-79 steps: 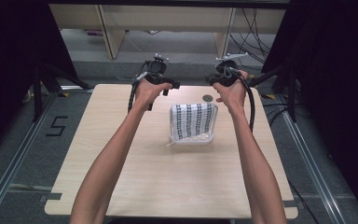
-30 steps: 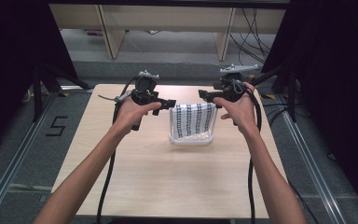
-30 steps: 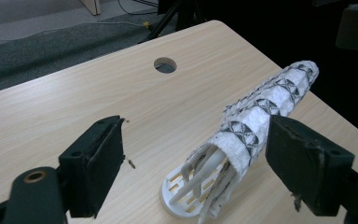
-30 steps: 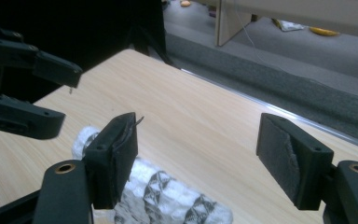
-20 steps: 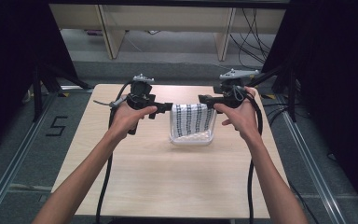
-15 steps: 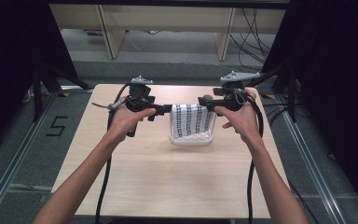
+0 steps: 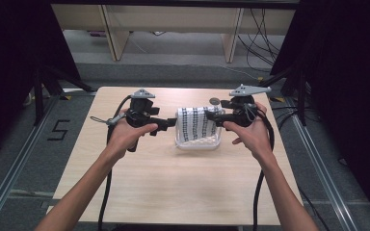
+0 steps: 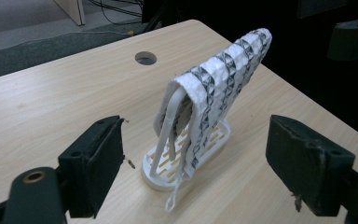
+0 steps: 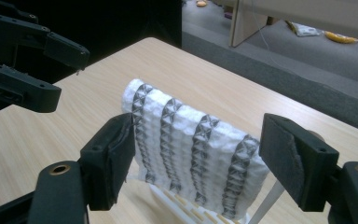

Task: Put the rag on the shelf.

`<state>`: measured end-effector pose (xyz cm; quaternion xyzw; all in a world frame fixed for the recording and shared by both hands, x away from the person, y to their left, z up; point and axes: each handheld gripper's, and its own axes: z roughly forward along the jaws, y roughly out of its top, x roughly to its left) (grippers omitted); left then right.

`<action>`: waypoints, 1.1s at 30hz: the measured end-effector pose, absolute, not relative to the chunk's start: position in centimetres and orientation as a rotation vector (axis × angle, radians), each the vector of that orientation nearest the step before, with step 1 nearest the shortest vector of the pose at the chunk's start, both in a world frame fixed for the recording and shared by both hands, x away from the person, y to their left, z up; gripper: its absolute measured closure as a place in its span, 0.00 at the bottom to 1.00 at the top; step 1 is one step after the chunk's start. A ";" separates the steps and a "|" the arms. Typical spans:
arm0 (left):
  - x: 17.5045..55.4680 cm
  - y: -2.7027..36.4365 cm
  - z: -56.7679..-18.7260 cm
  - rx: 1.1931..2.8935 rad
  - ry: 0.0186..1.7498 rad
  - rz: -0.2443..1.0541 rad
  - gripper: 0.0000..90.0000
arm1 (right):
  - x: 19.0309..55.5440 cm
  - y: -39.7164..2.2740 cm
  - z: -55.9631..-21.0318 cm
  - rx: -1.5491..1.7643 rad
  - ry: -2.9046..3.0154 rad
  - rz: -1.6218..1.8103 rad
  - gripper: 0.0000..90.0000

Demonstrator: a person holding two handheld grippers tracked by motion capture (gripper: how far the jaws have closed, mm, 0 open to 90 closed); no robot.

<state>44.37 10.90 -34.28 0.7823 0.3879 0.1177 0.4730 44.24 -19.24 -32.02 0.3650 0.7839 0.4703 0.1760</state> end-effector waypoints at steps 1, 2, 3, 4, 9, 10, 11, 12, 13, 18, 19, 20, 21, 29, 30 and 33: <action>44.2 11.0 -34.5 1.917 0.950 0.292 0.20 | 44.2 -19.4 -32.1 1.012 2.235 1.321 0.31; 44.1 11.1 -34.7 1.924 0.947 0.294 0.20 | 44.1 -19.4 -32.3 1.016 2.234 1.316 0.31; 43.8 11.4 -35.0 1.909 0.945 0.277 0.20 | 43.9 -19.4 -32.6 1.001 2.231 1.318 0.31; 43.8 11.4 -35.0 1.909 0.945 0.277 0.20 | 43.9 -19.4 -32.6 1.001 2.231 1.318 0.31; 43.0 12.0 -35.8 1.887 0.945 0.267 0.20 | 43.1 -19.5 -33.1 0.998 2.225 1.340 0.31; 42.8 12.0 -35.9 1.891 0.945 0.271 0.20 | 42.8 -19.6 -33.1 1.006 2.238 1.333 0.31; 42.6 12.1 -36.1 1.892 0.939 0.264 0.20 | 42.6 -19.6 -33.3 0.978 2.224 1.333 0.31; 42.4 12.2 -36.2 1.890 0.937 0.264 0.20 | 42.6 -19.6 -33.3 0.978 2.224 1.333 0.31; 42.2 12.3 -36.4 1.888 0.935 0.267 0.20 | 42.4 -19.6 -33.4 0.989 2.243 1.328 0.31; 41.3 12.7 -37.3 1.886 0.921 0.259 0.20 | 41.6 -19.7 -34.0 0.997 2.252 1.339 0.31; 40.9 12.8 -37.5 1.888 0.919 0.275 0.20 | 41.4 -19.7 -34.3 0.999 2.258 1.344 0.31; 40.9 12.8 -37.5 1.888 0.919 0.275 0.20 | 41.4 -19.7 -34.3 0.999 2.258 1.344 0.31; 40.7 12.8 -37.7 1.885 0.916 0.275 0.20 | 41.3 -19.7 -34.4 0.999 2.256 1.342 0.31; 39.9 12.8 -38.5 1.910 0.909 0.305 0.20 | 40.5 -19.7 -35.7 0.978 2.240 1.359 0.31; 39.9 12.8 -38.5 1.910 0.909 0.305 0.20 | 40.5 -19.7 -35.7 0.978 2.240 1.359 0.31; 39.7 12.8 -38.6 1.934 0.892 0.315 0.20 | 40.3 -19.6 -35.8 0.990 2.248 1.346 0.31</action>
